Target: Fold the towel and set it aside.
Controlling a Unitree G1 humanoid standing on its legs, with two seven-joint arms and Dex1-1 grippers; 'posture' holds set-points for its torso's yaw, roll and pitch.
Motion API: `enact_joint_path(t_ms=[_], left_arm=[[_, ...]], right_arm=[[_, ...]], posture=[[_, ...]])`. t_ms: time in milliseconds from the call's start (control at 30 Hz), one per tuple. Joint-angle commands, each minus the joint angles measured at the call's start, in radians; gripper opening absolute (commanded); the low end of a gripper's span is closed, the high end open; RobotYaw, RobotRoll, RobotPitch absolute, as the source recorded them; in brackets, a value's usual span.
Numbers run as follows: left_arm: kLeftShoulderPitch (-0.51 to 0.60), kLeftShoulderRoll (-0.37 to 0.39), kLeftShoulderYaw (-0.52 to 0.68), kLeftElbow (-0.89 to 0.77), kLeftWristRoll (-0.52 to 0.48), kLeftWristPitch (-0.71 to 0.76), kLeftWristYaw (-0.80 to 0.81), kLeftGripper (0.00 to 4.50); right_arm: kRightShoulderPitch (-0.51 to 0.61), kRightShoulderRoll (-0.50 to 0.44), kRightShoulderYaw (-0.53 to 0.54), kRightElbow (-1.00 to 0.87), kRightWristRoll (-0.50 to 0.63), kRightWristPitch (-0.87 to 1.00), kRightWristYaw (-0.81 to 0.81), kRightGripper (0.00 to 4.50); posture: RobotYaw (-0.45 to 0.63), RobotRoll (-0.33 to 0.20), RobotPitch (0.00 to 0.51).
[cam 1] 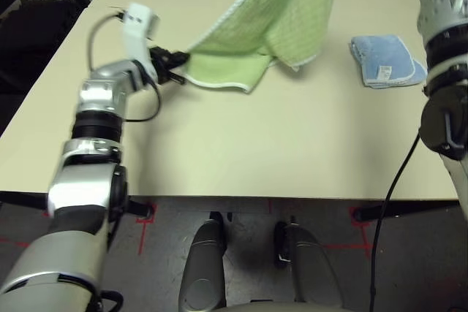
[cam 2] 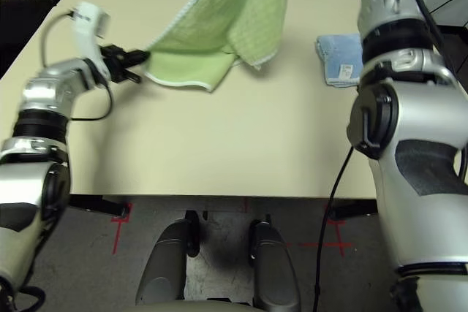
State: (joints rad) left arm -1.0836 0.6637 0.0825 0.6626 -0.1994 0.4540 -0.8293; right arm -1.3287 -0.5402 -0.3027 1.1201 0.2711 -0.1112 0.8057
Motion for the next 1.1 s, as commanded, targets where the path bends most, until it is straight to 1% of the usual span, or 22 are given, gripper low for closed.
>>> enact_joint_path(t_ms=[33, 100, 200, 333, 467, 533, 600, 667, 733, 767, 800, 867, 933, 1000, 1033, 1100], left_arm=[[-0.006, 0.03, -0.039, -0.086, -0.019, 0.085, -0.103, 0.03], [-0.013, 0.058, -0.058, -0.122, -0.028, 0.135, -0.169, 0.03], [-0.021, 0.129, -0.128, -0.144, -0.017, 0.169, -0.332, 0.03], [-0.023, 0.204, -0.203, -0.136, 0.008, 0.169, -0.487, 0.03], [-0.026, 0.281, -0.274, -0.11, 0.05, 0.134, -0.635, 0.03], [-0.034, 0.294, -0.286, -0.088, 0.06, 0.126, -0.67, 0.03], [-0.047, 0.296, -0.289, -0.057, 0.076, 0.109, -0.682, 0.03], [-0.097, 0.255, -0.269, 0.057, 0.115, 0.023, -0.576, 0.03], [-0.162, 0.196, -0.225, 0.195, 0.143, -0.092, -0.392, 0.03], [-0.2, 0.163, -0.19, 0.271, 0.149, -0.143, -0.258, 0.03], [-0.239, 0.134, -0.161, 0.351, 0.167, -0.227, -0.085, 0.03], [-0.308, 0.095, -0.106, 0.473, 0.187, -0.377, 0.221, 0.03], [-0.367, 0.07, -0.057, 0.537, 0.185, -0.536, 0.401, 0.03], [-0.419, 0.047, -0.008, 0.567, 0.164, -0.666, 0.488, 0.03], [-0.441, 0.033, 0.02, 0.573, 0.139, -0.721, 0.48, 0.03], [-0.458, 0.009, 0.054, 0.577, 0.109, -0.776, 0.421, 0.03]], right_arm=[[0.049, -0.027, -0.017, -0.089, 0.047, 0.07, 0.074, 0.0], [0.086, -0.044, -0.015, -0.115, 0.06, 0.121, 0.114, 0.0], [0.126, -0.095, 0.0, -0.132, 0.065, 0.212, 0.203, 0.0], [0.132, -0.152, 0.016, -0.127, 0.058, 0.281, 0.276, 0.0], [0.126, -0.242, 0.084, -0.098, 0.03, 0.44, 0.444, 0.0], [0.126, -0.267, 0.114, -0.09, 0.013, 0.471, 0.484, 0.0], [0.126, -0.276, 0.133, -0.084, -0.007, 0.467, 0.49, 0.0], [0.115, -0.25, 0.144, -0.054, -0.05, 0.358, 0.391, 0.0], [0.09, -0.207, 0.137, -0.015, -0.088, 0.219, 0.223, 0.0], [0.071, -0.184, 0.128, 0.009, -0.103, 0.156, 0.122, 0.0], [0.048, -0.157, 0.12, 0.034, -0.118, 0.086, 0.018, 0.0], [0.0, -0.111, 0.105, 0.078, -0.138, -0.017, -0.157, 0.0], [-0.052, -0.077, 0.078, 0.105, -0.133, -0.117, -0.284, 0.0], [-0.099, -0.056, 0.038, 0.117, -0.105, -0.208, -0.356, 0.0], [-0.117, -0.047, 0.007, 0.115, -0.075, -0.251, -0.353, 0.0], [-0.126, -0.041, -0.034, 0.115, -0.035, -0.297, -0.314, 0.0]], posture=[[0.05, 0.0, 0.206], [0.05, 0.0, 0.21], [0.05, 0.0, 0.217], [0.05, 0.0, 0.232], [0.05, 0.0, 0.249], [0.05, 0.0, 0.252], [0.05, 0.0, 0.265], [0.05, 0.0, 0.272], [0.03, 0.0, 0.279], [0.03, 0.0, 0.28], [0.03, 0.0, 0.281], [0.03, 0.0, 0.283], [0.04, 0.0, 0.288], [0.04, 0.0, 0.291], [0.04, 0.0, 0.292], [0.04, 0.0, 0.296]])
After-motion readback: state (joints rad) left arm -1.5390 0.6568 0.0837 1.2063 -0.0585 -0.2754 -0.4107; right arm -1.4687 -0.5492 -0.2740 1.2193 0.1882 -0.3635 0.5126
